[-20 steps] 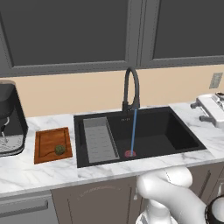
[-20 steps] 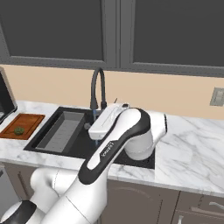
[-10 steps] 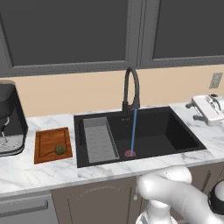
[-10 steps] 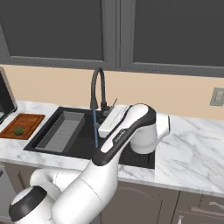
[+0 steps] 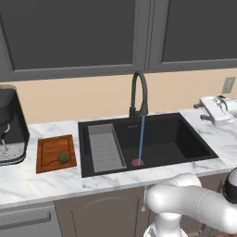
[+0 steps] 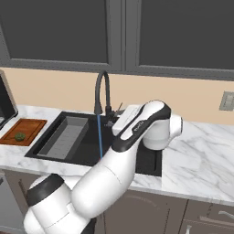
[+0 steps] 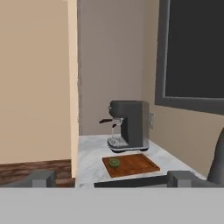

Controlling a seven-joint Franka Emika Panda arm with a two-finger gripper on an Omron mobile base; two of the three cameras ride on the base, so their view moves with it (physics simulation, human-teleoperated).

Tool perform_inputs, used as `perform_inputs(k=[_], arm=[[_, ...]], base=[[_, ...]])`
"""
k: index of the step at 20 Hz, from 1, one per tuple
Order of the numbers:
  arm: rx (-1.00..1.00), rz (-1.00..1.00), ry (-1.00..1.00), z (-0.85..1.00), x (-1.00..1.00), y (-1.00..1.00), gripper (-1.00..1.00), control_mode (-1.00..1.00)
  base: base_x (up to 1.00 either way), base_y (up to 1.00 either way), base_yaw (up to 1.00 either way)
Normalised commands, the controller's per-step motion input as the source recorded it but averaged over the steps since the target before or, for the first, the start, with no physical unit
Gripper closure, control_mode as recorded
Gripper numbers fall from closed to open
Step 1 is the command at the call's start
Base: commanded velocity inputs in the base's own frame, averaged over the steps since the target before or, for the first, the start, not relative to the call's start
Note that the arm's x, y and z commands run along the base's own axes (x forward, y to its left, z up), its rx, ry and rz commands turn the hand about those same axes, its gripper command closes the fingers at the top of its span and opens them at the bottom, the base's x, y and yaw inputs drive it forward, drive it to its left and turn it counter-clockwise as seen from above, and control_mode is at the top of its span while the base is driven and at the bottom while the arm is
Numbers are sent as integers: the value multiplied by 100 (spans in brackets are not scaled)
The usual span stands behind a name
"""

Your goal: Pick the kiwi from the sink and place it on the cutting board to airdry. Then turn off the sink faucet.

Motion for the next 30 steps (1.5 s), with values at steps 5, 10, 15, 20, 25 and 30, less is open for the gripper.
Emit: perform_inputs(k=[5,10,15,20,25,30], arm=[[1,3,0,-14,40,-14,-100,-100],[1,3,0,-18,40,-13,-100,-100],[0,2,0,-19,33,-7,-100,-100],[0,0,0,-9,25,0,-100,-100],[0,0,-1,-7,24,0,-100,-100],[0,0,0,-9,19,0,-100,-100]], base=[[0,0,0],[0,0,0],[0,0,0],[0,0,0],[0,0,0],[0,0,0]])
